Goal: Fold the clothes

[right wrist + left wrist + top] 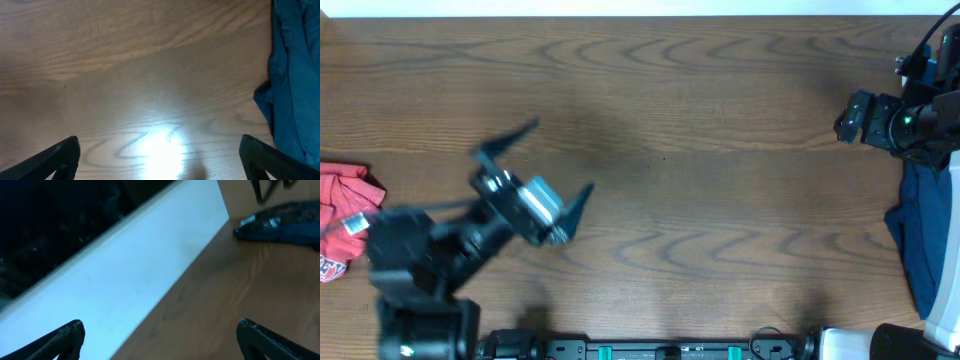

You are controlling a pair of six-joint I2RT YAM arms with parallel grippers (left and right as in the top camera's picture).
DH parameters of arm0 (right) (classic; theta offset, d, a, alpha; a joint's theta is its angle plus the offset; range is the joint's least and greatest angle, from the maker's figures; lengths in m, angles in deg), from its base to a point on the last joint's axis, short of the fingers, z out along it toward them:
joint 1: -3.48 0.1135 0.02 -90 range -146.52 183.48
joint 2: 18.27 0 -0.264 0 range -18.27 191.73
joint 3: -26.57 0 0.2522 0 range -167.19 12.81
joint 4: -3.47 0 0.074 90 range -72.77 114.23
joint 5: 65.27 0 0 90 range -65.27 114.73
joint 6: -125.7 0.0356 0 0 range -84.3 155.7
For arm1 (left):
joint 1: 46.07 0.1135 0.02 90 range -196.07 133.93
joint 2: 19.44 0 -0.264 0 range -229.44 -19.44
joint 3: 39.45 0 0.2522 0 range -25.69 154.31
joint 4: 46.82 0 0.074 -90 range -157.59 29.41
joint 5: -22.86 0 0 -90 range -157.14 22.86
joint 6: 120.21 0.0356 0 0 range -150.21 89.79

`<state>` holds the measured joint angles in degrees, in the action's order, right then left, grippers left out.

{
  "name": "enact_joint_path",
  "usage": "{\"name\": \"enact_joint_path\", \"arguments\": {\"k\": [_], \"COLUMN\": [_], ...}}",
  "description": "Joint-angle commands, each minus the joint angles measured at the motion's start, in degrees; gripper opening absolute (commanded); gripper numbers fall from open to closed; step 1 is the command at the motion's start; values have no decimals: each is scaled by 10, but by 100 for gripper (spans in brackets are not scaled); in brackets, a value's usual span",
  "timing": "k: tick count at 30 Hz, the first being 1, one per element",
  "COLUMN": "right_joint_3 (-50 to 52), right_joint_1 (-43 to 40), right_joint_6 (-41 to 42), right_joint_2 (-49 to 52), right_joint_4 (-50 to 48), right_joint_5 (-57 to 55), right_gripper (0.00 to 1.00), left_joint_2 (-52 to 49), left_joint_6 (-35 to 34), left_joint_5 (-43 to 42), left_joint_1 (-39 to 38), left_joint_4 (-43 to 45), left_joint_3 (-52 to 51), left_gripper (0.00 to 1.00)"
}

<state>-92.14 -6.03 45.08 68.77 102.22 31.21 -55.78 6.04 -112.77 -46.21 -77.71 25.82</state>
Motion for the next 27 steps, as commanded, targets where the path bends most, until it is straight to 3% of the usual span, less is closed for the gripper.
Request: {"name": "enact_joint_path", "arguments": {"k": [1,10,19,21,25,27], "right_joint_3": [-4,-4,-4,-4,-4,-4], "right_joint_1": [-3,-3,-3,-3,-2,-2], "right_joint_6": [-9,-9,-9,-9,-9,-9], "right_joint_2": [-1,-1,-1,-1,-1,-1], "right_joint_4": [1,1,1,1,1,1], "right_joint_5": [-5,-5,-5,-5,-5,-5], "right_gripper": [99,99,99,99,99,99], "left_joint_2": [62,226,325,334,345,350], "left_joint_6": [6,5,-52,-100,-273,-314], "left_joint_5": [29,50,59,72,167,205], "left_joint_1": [-2,0,18,27,41,43], "left_joint_4": [8,8,7,7,5,0], "left_joint_3": [-89,-285,-376,-386,-393,-394], "left_gripper": [98,98,98,98,98,98]}}
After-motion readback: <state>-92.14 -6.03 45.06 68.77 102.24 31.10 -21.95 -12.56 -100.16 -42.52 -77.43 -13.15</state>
